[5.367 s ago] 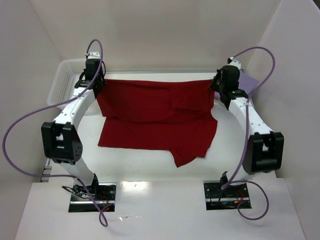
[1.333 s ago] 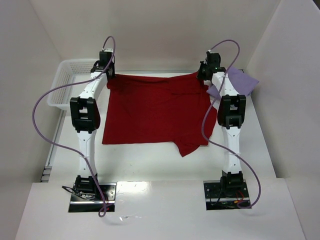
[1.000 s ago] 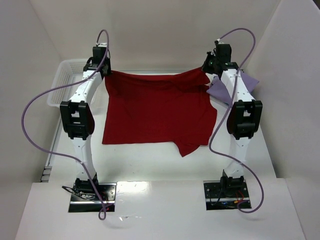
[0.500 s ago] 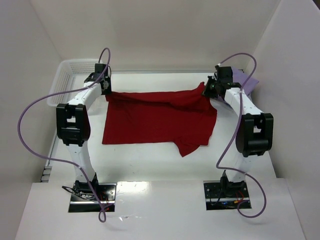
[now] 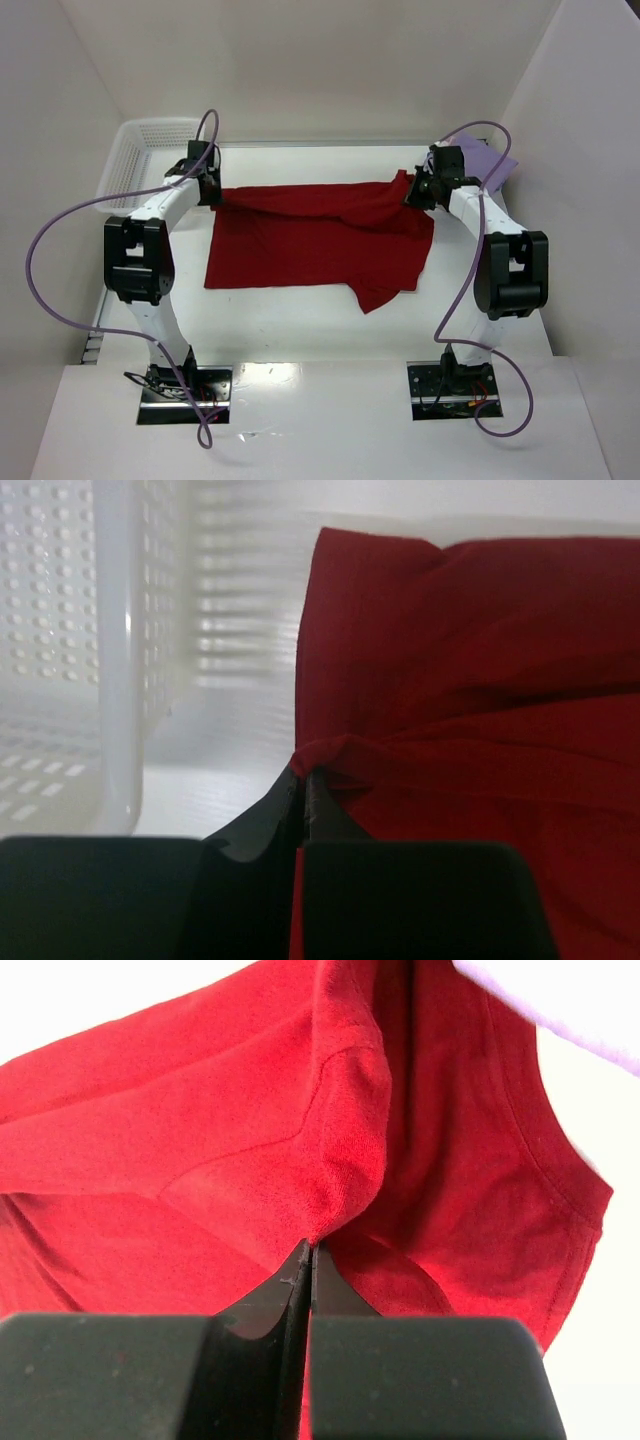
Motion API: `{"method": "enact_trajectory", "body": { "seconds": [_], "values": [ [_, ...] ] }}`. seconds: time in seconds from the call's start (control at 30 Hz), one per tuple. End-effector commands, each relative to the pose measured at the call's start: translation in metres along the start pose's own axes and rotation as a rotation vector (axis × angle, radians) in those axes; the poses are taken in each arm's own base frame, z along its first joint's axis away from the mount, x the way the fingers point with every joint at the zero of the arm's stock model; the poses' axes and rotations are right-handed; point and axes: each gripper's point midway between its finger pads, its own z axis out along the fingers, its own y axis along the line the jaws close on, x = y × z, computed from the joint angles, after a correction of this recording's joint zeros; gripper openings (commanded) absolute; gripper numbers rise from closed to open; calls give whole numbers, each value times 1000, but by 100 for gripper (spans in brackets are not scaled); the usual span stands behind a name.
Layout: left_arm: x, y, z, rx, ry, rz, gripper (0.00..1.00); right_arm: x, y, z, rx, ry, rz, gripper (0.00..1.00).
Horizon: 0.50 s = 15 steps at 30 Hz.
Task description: Fold and stack the t-shirts
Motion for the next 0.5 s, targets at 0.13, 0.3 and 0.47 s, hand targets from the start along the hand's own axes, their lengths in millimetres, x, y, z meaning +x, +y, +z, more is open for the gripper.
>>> {"method": "enact_trajectory", "body": {
  "seconds": [0.13,0.3,0.47],
  "values": [
    [31,-8,-18,-4,81,47,0,-5,-4,-6,25,-43,-3,0],
    [42,-3,-13,-40,118,36,0,-2,-8,1,38,-35,-1,0],
    [54,4,-6,-102,170,19,27,-1,-12,4,51,-29,1,0]
  ]
}}
